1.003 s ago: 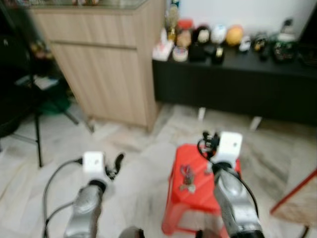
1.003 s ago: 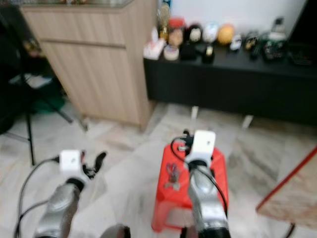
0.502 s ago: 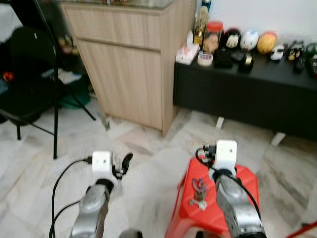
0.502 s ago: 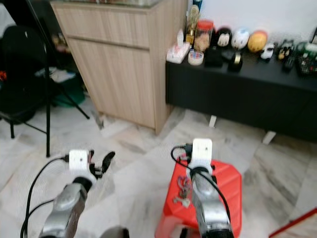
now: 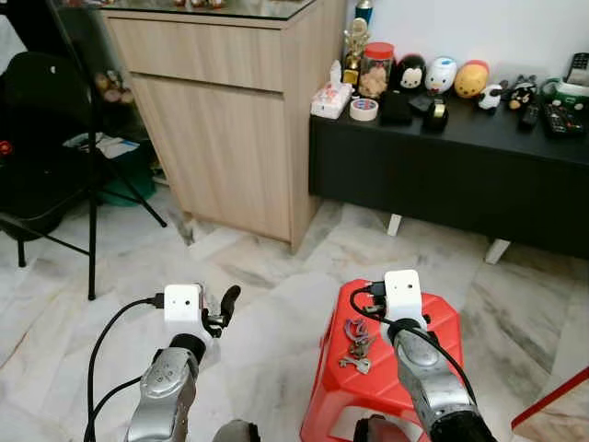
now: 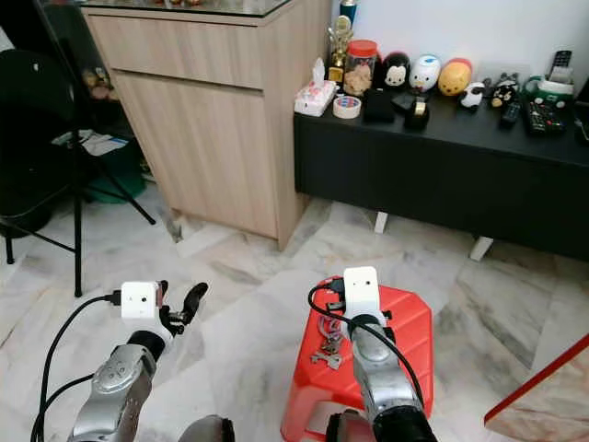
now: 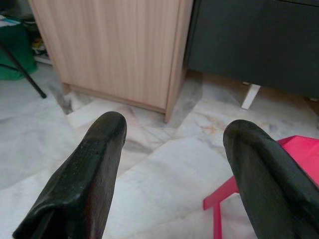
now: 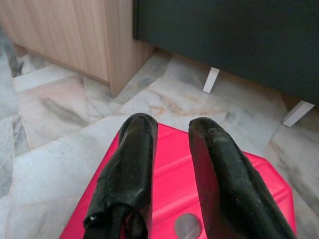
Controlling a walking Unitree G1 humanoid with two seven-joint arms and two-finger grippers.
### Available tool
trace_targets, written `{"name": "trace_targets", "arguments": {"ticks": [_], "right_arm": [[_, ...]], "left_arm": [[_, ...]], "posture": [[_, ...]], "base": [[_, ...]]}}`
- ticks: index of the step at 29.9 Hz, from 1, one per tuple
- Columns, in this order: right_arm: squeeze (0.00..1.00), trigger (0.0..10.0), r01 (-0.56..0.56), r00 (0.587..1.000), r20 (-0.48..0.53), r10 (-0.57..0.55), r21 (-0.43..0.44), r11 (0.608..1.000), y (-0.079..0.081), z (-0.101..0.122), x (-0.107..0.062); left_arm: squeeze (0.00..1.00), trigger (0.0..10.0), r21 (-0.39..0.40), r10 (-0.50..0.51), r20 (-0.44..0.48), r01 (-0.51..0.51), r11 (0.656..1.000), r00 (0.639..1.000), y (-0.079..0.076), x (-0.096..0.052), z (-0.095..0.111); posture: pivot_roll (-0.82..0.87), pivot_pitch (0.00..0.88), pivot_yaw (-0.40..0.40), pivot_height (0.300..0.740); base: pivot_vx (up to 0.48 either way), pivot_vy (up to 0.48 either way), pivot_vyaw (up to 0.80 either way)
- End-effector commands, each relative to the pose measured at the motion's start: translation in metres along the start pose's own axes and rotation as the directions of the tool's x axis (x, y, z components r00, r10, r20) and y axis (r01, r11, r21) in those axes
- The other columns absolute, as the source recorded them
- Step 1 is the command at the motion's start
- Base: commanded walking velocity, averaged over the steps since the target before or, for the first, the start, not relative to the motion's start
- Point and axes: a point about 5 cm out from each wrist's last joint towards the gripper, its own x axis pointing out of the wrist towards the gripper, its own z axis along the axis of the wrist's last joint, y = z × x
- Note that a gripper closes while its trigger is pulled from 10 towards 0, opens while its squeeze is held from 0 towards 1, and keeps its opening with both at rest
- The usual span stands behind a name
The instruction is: Hang keys on a hook
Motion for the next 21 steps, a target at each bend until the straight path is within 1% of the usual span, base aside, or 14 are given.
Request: {"name": "trace_targets", "arguments": {"ticks": [1, 4, 7, 10, 14, 17, 20, 21], "right_arm": [[0.00, 10.0, -0.033, 0.999, 0.002, 0.033, -0.004, 0.999, 0.007, 0.003, 0.002], [0.00, 10.0, -0.033, 0.999, -0.010, 0.033, -0.032, 0.999, 0.007, 0.000, 0.003], [0.00, 10.0, -0.022, 1.000, -0.017, 0.021, -0.037, 0.999, 0.004, -0.004, 0.004], [0.00, 10.0, -0.039, 0.999, 0.003, 0.039, -0.017, 0.999, 0.005, -0.007, 0.001], [0.00, 10.0, -0.071, 0.997, -0.013, 0.071, -0.014, 0.997, 0.009, -0.009, 0.001], [0.00, 10.0, -0.073, 0.997, -0.004, 0.073, -0.012, 0.997, 0.010, -0.007, 0.003], [0.00, 10.0, -0.069, 0.997, -0.032, 0.068, -0.012, 0.998, 0.012, -0.009, 0.005], [0.00, 10.0, -0.068, 0.997, -0.025, 0.068, -0.009, 0.998, 0.013, -0.008, 0.005]], "left_arm": [[0.00, 10.0, -0.006, 0.008, -0.005, -0.008, 1.000, 1.000, 0.003, -0.003, 0.000], [0.00, 10.0, -0.006, 0.007, -0.009, -0.007, 1.000, 1.000, 0.002, -0.005, -0.002], [0.00, 10.0, -0.008, 0.005, -0.010, -0.005, 1.000, 1.000, 0.000, -0.005, -0.002], [0.00, 10.0, -0.009, 0.004, -0.012, -0.004, 1.000, 1.000, -0.002, -0.009, -0.003], [0.00, 10.0, -0.008, 0.006, -0.017, -0.007, 1.000, 1.000, -0.001, -0.013, -0.005], [0.00, 10.0, -0.007, 0.010, -0.019, -0.010, 1.000, 1.000, 0.000, -0.016, -0.005], [0.00, 10.0, -0.007, 0.013, -0.020, -0.013, 1.000, 1.000, 0.000, -0.018, -0.005], [0.00, 10.0, -0.007, 0.014, -0.020, -0.014, 1.000, 1.000, 0.000, -0.019, -0.004]], "posture": [[0.10, 0.094, 0.007, 0.646], [0.10, 0.096, 0.006, 0.646], [0.10, 0.098, 0.005, 0.636], [0.10, 0.105, -0.001, 0.636], [0.11, 0.121, -0.004, 0.636], [0.11, 0.137, -0.007, 0.636], [0.11, 0.148, -0.010, 0.636], [0.12, 0.152, -0.010, 0.631]], "base": [[0.000, 0.000, 0.00], [0.000, 0.000, 0.00], [0.000, 0.000, 0.00], [0.000, 0.000, 0.00], [0.000, 0.000, 0.00], [0.000, 0.000, 0.00], [0.000, 0.000, 0.00], [0.000, 0.000, 0.00]]}}
